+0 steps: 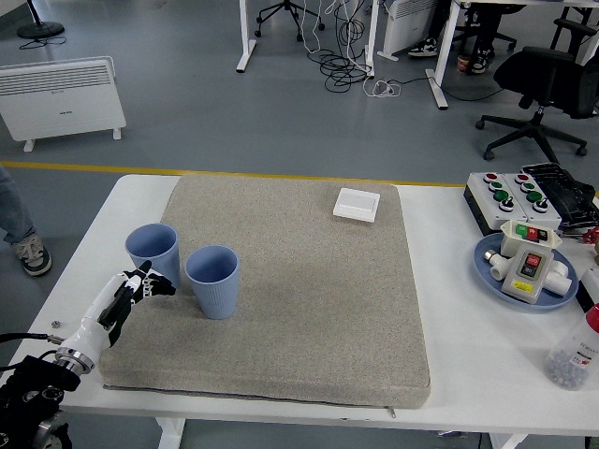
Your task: Push cup pick cup insert cup
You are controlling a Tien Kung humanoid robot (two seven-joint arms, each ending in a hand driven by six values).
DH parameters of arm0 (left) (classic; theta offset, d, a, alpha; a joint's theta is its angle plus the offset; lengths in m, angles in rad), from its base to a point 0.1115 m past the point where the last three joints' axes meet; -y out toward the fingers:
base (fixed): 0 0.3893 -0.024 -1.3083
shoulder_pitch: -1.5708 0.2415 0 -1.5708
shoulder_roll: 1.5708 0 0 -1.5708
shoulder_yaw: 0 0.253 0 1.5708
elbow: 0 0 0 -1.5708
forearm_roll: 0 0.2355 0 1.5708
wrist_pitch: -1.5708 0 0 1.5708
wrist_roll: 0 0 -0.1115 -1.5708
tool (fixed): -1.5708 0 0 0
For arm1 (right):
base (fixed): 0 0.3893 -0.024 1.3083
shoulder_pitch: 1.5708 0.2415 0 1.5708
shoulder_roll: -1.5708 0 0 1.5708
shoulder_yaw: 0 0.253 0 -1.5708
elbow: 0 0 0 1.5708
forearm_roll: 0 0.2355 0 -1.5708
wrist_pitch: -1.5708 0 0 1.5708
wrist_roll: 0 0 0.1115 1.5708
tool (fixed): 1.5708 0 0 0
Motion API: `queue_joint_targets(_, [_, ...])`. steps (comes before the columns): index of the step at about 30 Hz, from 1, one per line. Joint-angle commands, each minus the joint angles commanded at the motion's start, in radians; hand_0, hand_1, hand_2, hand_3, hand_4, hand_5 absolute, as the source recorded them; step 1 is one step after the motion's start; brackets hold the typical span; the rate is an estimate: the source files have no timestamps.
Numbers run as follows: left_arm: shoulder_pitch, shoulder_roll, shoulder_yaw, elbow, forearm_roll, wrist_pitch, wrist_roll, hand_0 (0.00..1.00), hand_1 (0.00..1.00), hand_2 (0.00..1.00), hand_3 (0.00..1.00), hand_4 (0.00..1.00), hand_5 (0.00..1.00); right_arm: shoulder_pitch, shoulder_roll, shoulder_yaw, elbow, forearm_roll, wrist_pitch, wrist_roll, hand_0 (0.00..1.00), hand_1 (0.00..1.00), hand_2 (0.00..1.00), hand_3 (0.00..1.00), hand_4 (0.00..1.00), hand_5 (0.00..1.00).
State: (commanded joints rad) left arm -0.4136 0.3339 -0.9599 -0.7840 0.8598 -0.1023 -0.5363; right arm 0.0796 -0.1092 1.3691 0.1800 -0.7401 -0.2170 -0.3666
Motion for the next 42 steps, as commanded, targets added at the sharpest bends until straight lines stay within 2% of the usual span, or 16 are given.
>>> queue_joint_targets(7, [-0.035,-0.001,0.027,0.042,-0.037,-0.010,-0.018,0.647,0.523,0.488,0.436,0.533,0.998,0.006,0.000,-0.002,0.000,-0.003,0.001,-0.001,0.679,0.594,0.607,0.583,0.117,0.556])
queue_joint_targets(15, [-0.081,0.000,0.106,0.081,-0.067,-0.017,-0.027,0.649,0.524,0.489,0.437,0.527,0.998,0.011,0.000,-0.002,0.000,-0.008,0.002,-0.003,0.679,0.593,0.606,0.583,0.116,0.556])
queue_joint_targets(19, [-0.100,-0.002,0.134,0.103,-0.072,-0.014,-0.053,0.649,0.524,0.489,0.437,0.527,0.998,0.014,0.001,-0.004,0.000,-0.011,0.004,-0.005,0.679,0.593,0.606,0.583,0.116,0.556])
queue_joint_targets(35, [-0.145,-0.014,0.168,0.163,-0.082,-0.016,-0.070,0.661,0.529,0.492,0.437,0.525,0.998,0.017,0.003,-0.002,0.000,-0.021,0.005,-0.006,0.678,0.592,0.604,0.583,0.117,0.555])
queue_joint_targets(40, [-0.129,-0.008,0.146,0.143,-0.064,-0.015,-0.068,0.658,0.530,0.492,0.438,0.527,0.998,0.017,0.003,-0.002,0.000,-0.013,0.004,-0.004,0.678,0.592,0.605,0.582,0.117,0.554])
queue_joint_targets(42, [-0.110,0.004,0.128,0.114,-0.048,-0.015,-0.066,0.658,0.530,0.492,0.438,0.527,0.998,0.018,0.002,-0.002,0.000,-0.010,0.004,-0.003,0.678,0.592,0.605,0.582,0.117,0.554])
